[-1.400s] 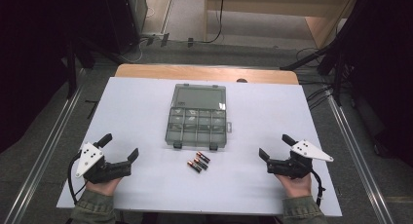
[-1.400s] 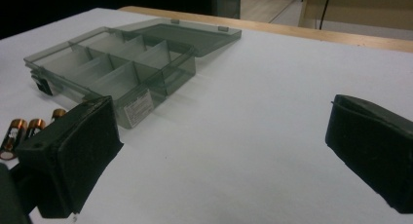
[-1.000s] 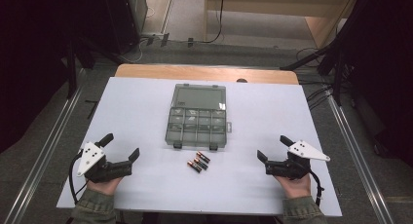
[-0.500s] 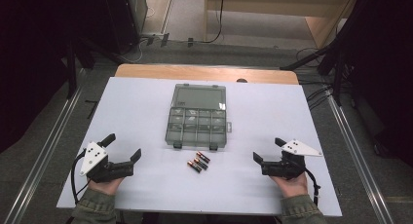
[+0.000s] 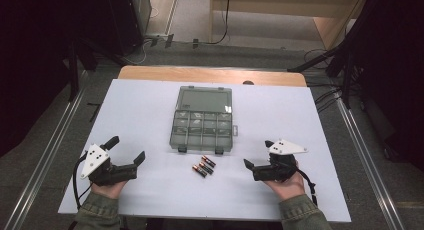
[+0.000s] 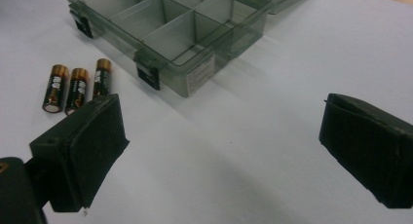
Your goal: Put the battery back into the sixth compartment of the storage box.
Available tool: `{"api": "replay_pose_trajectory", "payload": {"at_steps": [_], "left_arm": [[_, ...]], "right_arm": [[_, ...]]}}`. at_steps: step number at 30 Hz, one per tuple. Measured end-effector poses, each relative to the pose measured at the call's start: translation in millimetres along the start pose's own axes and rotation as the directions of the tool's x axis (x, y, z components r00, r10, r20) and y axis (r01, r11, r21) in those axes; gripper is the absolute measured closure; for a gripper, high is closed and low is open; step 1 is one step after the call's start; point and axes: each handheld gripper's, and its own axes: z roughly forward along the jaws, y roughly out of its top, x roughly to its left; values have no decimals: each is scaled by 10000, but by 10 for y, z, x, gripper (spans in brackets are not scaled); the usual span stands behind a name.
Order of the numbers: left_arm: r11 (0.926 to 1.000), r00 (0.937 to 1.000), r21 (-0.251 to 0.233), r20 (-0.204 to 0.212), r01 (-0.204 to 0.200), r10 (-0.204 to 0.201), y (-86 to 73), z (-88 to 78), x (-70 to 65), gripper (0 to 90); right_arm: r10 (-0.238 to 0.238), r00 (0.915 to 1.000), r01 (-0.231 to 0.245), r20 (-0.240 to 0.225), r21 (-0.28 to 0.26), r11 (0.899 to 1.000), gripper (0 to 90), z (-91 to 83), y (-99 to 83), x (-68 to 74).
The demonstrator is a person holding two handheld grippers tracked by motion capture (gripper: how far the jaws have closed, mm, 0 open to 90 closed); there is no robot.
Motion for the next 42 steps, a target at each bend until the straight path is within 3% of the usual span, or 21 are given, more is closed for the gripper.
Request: {"api": "replay_pose_trajectory", "payload": {"at_steps": [8,18,22,26,38,42], "left_arm": [[9999,9999,-139,-99,26,-28,6,-15,3,0],[9998,10000,-183,-64,58,-59,6,-10,1,0],[9998,10000,-188,-70,54,-56,6,-11,2,0],[9998,10000,-188,-80,55,-57,6,-11,4,0],[9998,10000,-177,-16,83,-83,7,-10,4,0],[9997,10000,-224,22,83,-82,9,-13,1,0]], "right_arm": [[-559,9974,578,-451,404,9975,40,73,110,165],[-1096,9911,1187,-756,1290,9845,48,173,259,312],[-1162,9872,1350,-1091,1852,9734,75,256,336,363],[-1392,9818,1672,-1291,2407,9561,77,350,379,422],[-1854,9629,2393,-1961,3033,9224,136,566,592,606],[-2187,9512,2825,-2178,3292,9010,149,625,650,663]]}}
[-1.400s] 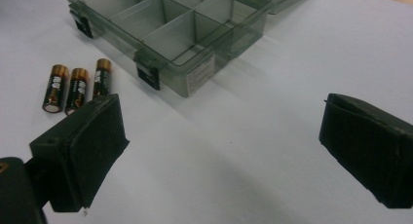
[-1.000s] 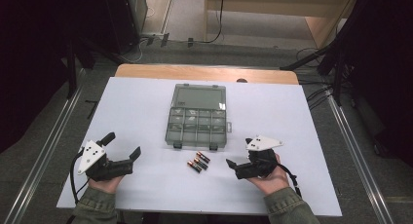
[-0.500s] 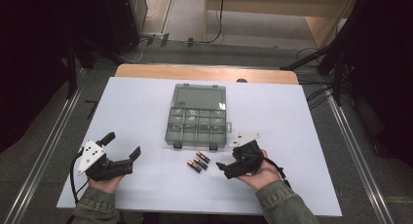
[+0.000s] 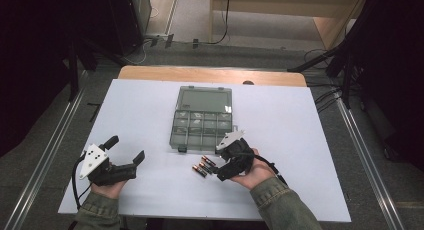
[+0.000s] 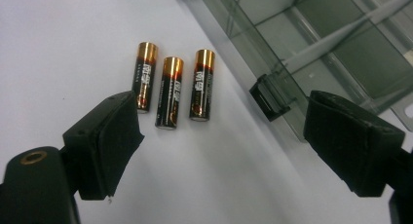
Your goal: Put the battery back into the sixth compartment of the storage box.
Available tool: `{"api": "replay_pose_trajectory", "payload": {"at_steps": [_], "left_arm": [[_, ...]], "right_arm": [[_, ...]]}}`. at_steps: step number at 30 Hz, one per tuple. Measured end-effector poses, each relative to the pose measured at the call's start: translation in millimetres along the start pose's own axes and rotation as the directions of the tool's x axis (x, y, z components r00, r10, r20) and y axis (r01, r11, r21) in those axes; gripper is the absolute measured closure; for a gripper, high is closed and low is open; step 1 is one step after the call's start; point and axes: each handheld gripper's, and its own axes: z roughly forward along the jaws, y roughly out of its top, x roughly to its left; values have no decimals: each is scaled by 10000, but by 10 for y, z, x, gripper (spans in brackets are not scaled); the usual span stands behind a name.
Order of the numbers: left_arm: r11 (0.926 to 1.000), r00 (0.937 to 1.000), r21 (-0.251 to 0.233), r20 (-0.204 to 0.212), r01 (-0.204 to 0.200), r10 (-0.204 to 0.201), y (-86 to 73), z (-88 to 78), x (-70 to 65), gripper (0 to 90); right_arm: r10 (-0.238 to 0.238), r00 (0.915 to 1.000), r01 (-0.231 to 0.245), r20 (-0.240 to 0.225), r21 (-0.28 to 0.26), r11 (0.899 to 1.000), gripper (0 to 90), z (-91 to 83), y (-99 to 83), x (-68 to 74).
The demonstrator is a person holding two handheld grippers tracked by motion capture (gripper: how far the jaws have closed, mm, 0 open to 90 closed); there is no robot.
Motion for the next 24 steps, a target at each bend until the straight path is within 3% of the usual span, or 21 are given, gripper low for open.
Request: {"api": "replay_pose_trajectory", "payload": {"at_steps": [7,11,17,18,24], "left_arm": [[10000,9999,-3,108,20,-20,-1,2,-11,0],[10000,9999,-34,156,53,-53,-2,0,-19,0],[10000,9998,-28,178,50,-50,-2,0,-21,0],[10000,9998,-5,179,41,-41,-2,0,-21,0],[10000,9998,-15,197,32,-31,-3,1,-24,0]], "right_arm": [[-288,9989,311,-370,630,9975,224,98,146,9],[-693,9971,719,-300,989,9925,303,162,214,17],[-568,9966,646,-603,1356,9887,397,219,268,35],[-541,9959,642,-718,1476,9870,446,240,288,30],[-482,9962,604,-728,1752,9827,527,300,322,18]]}}
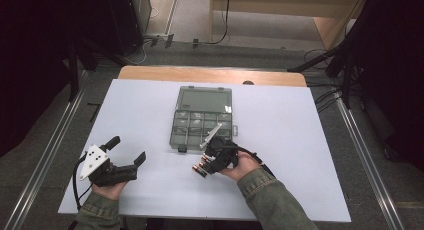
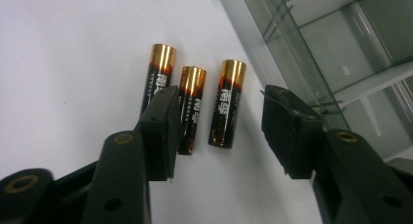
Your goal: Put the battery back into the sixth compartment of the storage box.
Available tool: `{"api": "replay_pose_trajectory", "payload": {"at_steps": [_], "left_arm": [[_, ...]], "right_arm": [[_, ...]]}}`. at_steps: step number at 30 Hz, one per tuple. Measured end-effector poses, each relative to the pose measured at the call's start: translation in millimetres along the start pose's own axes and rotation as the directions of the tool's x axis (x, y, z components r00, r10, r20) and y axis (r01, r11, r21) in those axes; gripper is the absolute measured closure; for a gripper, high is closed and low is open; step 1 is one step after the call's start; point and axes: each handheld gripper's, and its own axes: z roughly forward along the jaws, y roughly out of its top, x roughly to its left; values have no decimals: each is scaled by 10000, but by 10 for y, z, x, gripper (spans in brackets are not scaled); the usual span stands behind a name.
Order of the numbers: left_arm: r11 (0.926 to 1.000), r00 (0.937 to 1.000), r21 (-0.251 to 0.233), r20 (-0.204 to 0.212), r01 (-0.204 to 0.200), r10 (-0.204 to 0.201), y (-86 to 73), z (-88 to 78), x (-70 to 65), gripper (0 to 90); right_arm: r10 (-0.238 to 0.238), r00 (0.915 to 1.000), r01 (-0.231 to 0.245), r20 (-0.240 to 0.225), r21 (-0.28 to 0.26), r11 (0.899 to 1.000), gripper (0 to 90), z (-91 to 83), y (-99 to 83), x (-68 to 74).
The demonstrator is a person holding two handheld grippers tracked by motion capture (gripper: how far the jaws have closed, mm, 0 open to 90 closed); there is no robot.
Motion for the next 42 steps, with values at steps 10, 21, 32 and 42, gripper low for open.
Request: {"api": "replay_pose_trajectory", "payload": {"at_steps": [10,21,32,42], "left_arm": [[10000,10000,6,18,-20,20,-4,8,-5,0],[10000,10000,4,76,-24,24,-7,17,-10,0],[10000,10000,15,88,-25,25,-7,19,-13,0],[10000,9999,25,137,-32,31,-7,19,-13,0]], "right_arm": [[484,9988,-490,96,720,9962,695,104,67,-54],[836,9964,-849,156,1332,9874,774,153,123,-44],[586,9977,-610,330,785,9950,778,76,127,8],[838,9963,-839,202,42,9965,778,-56,179,24]]}}
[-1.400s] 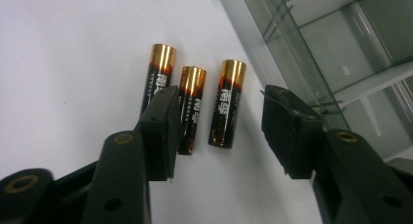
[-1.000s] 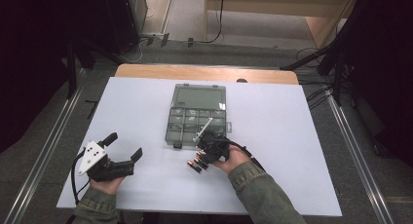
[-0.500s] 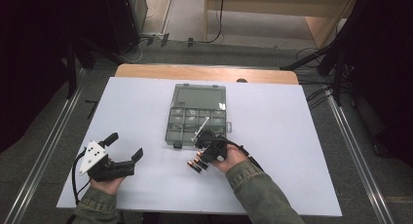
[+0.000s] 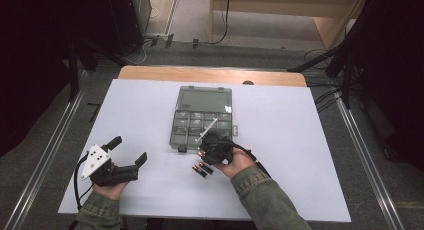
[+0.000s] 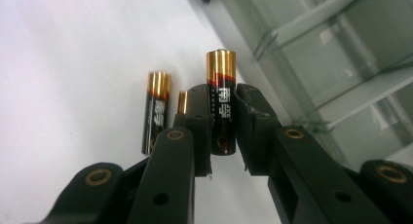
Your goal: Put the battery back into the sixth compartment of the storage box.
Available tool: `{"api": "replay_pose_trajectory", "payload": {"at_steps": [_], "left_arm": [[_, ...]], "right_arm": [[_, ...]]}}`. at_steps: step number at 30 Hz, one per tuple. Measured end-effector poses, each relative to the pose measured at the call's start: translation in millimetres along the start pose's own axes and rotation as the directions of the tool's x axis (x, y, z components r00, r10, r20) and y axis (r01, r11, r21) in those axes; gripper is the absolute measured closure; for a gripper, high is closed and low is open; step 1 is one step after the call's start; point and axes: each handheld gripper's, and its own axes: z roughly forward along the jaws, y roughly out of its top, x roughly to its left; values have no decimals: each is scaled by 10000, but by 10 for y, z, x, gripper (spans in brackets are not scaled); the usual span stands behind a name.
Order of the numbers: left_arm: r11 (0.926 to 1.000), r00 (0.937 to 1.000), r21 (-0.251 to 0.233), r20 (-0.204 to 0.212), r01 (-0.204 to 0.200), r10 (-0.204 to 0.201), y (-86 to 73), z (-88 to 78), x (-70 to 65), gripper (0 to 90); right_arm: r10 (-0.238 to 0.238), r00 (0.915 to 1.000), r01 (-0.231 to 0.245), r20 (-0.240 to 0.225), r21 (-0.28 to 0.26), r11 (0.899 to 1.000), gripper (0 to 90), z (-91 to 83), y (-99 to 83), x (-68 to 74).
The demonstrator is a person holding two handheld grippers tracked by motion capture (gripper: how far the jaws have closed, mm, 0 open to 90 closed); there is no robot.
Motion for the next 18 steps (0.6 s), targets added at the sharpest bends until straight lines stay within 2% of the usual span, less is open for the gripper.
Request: {"api": "replay_pose_trajectory", "payload": {"at_steps": [1,4,7,18], "left_arm": [[10000,10000,18,6,-6,6,0,0,0,0],[10000,10000,19,3,-4,4,0,-1,0,0],[10000,10000,-4,-10,18,-18,0,0,1,0],[10000,10000,-3,-7,37,-37,1,1,3,0]], "right_arm": [[104,9999,-104,11,-233,9997,778,-34,29,-8],[314,9995,-315,-18,-497,9983,778,-66,72,-14],[314,9995,-310,57,-685,9972,778,-74,109,-6],[1000,9950,-993,0,-1127,9887,778,-63,214,-21]]}}
